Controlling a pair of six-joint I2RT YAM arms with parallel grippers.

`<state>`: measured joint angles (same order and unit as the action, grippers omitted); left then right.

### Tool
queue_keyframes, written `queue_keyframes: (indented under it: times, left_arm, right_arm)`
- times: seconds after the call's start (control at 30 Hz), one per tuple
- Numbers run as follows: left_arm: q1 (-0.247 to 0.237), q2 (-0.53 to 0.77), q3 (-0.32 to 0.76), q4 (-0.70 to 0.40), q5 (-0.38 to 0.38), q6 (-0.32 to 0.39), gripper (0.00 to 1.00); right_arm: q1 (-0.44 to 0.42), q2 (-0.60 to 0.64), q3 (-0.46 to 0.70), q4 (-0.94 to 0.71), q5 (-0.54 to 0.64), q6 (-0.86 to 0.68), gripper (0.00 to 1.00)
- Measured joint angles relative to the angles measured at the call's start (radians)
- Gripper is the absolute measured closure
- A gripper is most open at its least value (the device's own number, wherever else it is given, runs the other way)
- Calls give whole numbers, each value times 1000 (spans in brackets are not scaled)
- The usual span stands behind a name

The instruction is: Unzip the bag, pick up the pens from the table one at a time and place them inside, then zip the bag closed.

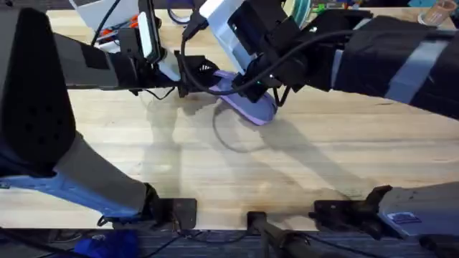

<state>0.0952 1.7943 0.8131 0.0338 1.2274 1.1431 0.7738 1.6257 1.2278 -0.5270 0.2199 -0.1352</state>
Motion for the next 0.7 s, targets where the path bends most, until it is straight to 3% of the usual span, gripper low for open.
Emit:
queue_keyframes:
  times: [0.7]
  left_arm:
    - [0, 0, 0, 3, 16, 0, 958]
  right_arm:
    - [2, -65, 0, -10, 7, 0, 971]
